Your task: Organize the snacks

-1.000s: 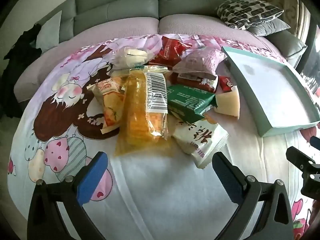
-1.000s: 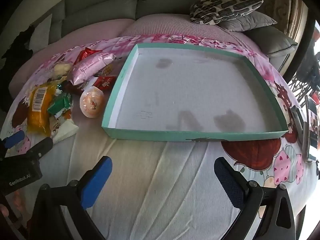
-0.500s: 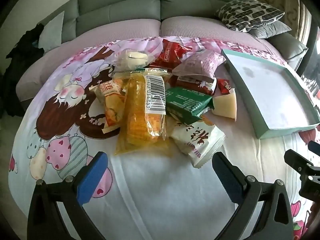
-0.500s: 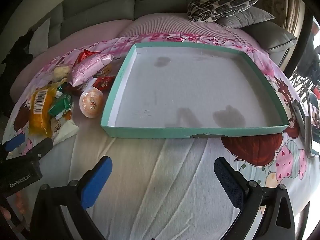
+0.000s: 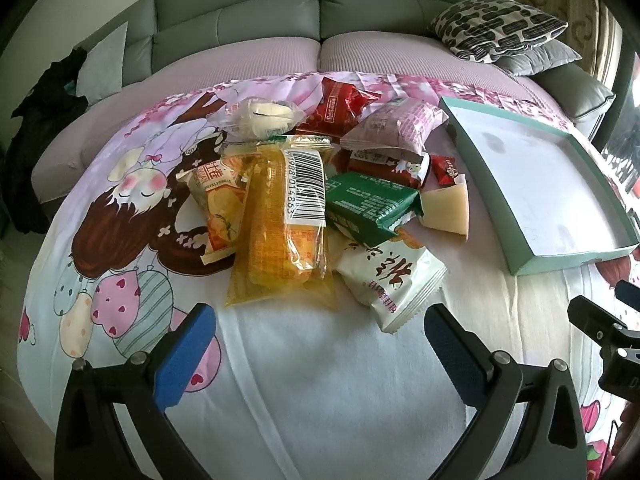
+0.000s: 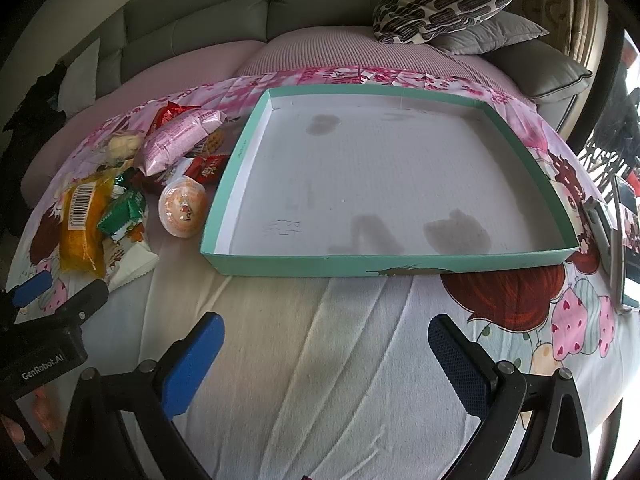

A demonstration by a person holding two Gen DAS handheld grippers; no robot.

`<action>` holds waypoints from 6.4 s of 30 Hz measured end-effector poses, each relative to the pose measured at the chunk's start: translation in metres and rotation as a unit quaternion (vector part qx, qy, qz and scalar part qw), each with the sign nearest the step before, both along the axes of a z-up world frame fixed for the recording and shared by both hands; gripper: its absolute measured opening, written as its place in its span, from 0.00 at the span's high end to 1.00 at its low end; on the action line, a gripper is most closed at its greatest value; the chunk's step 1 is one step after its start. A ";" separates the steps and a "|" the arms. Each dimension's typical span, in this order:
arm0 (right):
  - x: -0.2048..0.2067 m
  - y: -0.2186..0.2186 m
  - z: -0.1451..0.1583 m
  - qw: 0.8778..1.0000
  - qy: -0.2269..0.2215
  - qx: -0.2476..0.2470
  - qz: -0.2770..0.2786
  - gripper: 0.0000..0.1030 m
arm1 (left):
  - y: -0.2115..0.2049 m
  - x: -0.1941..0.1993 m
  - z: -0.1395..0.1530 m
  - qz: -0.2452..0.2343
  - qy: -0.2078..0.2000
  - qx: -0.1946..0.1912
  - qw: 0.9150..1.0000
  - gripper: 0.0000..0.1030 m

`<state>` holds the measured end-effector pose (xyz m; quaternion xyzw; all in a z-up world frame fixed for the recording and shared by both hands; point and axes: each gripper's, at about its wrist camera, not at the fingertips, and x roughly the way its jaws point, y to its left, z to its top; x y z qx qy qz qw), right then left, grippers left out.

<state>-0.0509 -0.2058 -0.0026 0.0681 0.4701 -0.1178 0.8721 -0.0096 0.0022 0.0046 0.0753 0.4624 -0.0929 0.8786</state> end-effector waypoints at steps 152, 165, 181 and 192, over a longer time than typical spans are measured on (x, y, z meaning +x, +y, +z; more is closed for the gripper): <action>0.075 0.017 0.066 0.986 -0.102 0.053 0.117 0.59 | -0.003 0.055 0.080 -0.077 -0.010 -0.169 0.983 0.59; 0.093 -0.083 0.059 0.992 -0.106 0.027 -0.055 0.59 | -0.123 0.105 0.068 -0.169 0.012 -0.154 0.973 0.59; 0.118 -0.133 0.022 0.989 -0.079 0.028 -0.125 0.59 | -0.187 0.156 0.007 -0.169 0.070 -0.140 0.973 0.59; 0.120 -0.128 0.023 0.990 -0.079 0.021 -0.114 0.59 | -0.185 0.153 0.012 -0.161 0.068 -0.146 0.974 0.45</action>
